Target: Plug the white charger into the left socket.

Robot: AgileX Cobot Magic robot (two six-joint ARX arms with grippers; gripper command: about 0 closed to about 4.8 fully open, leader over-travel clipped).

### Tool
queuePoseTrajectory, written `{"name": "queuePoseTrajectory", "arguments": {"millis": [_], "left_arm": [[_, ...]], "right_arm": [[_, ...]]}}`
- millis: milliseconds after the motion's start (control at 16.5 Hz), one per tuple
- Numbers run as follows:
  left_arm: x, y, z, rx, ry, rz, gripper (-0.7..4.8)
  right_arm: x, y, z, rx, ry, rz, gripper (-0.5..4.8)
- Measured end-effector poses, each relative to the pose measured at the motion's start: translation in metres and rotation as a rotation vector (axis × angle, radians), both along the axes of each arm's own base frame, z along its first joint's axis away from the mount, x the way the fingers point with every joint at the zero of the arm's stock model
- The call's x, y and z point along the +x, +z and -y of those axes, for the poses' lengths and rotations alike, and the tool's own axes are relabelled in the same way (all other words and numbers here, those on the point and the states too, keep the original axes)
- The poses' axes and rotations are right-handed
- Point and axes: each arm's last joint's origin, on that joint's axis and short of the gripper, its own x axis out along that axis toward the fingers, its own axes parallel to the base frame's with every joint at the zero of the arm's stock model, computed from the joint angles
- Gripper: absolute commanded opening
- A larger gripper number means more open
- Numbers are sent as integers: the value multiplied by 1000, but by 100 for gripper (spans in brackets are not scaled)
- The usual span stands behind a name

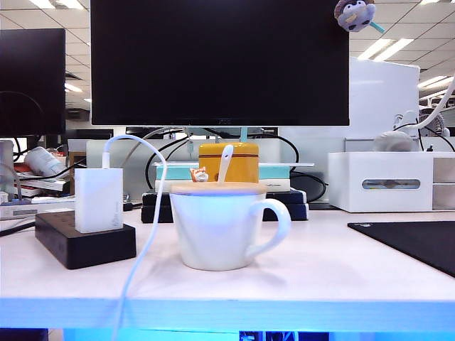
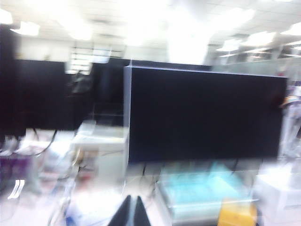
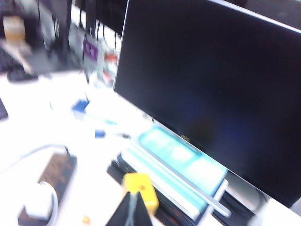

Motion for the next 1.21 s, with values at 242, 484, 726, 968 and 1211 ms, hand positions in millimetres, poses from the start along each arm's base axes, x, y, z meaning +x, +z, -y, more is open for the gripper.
{"name": "queuePoseTrajectory", "arguments": {"millis": [242, 484, 726, 968, 1211], "left_arm": [[29, -40, 4, 37, 2, -270, -5], [74, -82, 10, -1, -22, -332, -5], [109, -132, 15, -41, -27, -367, -5], [118, -154, 15, -78, 2, -410, -5], [127, -181, 16, -61, 20, -456, -5]], "right_arm": [[-3, -97, 2, 100, 1, 18, -5], [-3, -172, 5, 114, -99, -25, -5], [-3, -238, 8, 70, -173, -147, -5], [-5, -276, 9, 50, -186, -230, -5], [-9, -306, 12, 16, -204, -295, -5]]}}
